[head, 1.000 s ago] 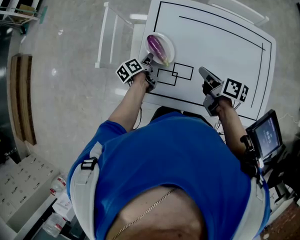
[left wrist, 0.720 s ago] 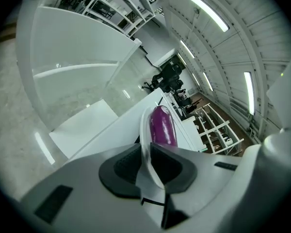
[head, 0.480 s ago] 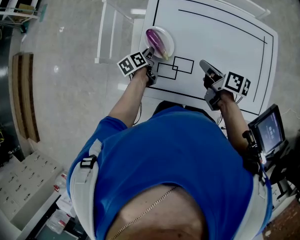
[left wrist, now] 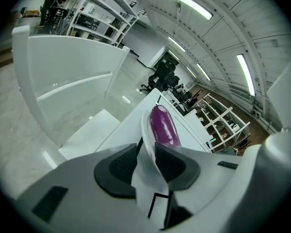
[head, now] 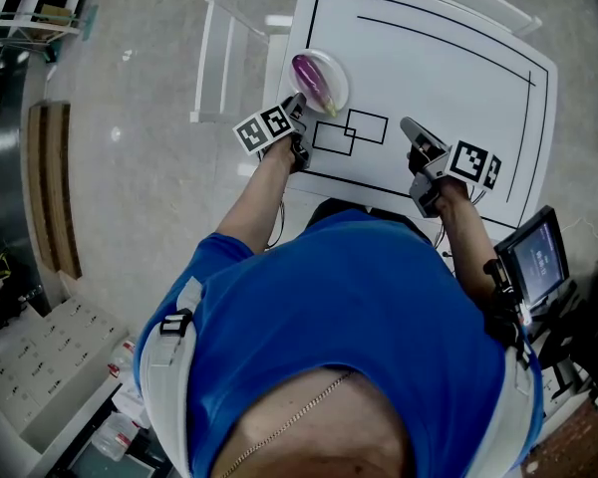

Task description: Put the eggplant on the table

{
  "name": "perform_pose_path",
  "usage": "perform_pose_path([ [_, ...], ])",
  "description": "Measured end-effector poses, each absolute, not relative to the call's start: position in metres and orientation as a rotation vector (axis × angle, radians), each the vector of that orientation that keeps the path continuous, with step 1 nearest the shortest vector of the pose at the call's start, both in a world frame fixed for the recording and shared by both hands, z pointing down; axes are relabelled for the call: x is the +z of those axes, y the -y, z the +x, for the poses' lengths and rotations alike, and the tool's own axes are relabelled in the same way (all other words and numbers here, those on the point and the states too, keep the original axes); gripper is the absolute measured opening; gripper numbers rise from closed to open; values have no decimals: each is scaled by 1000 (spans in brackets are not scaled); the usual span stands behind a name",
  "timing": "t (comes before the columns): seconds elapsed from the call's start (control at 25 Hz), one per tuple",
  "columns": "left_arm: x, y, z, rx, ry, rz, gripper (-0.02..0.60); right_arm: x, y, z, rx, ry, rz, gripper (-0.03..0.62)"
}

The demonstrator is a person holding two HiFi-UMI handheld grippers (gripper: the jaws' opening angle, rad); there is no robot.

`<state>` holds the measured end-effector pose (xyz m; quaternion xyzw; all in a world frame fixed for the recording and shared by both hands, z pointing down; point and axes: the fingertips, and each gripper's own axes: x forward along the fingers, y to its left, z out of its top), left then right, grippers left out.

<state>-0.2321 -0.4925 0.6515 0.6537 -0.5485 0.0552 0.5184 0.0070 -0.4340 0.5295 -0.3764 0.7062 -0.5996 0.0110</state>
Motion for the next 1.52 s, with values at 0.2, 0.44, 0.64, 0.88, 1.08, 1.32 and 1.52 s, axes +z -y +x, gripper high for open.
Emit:
perform_pose_path([
  [0.2, 646, 486, -236, 83, 1336, 1567, 103, 530, 433, 7, -1863, -2219, -1158, 3],
  [0.44, 638, 481, -234, -24, 1342, 1565, 102, 543, 432, 11, -1843, -2254, -1153, 3],
  [0.64, 599, 465, -221, -84, 1338, 1604, 101, 529, 424, 21, -1809, -2301, -1147, 3],
  [0.88, 570, 443, -199, -147, 1313, 1665, 82, 525, 413, 27, -1768, -2388, -1118, 3],
  [1.08, 550, 419, -177, -174, 1300, 1718, 8, 520, 399, 37, -1721, -2468, -1108, 3],
  [1.32, 528, 387, -147, -214, 1272, 1775, 8, 518, 374, 43, -1679, -2546, -1072, 3],
  [1.52, 519, 361, -125, -243, 1264, 1800, 8, 518, 350, 50, -1658, -2574, -1042, 3],
])
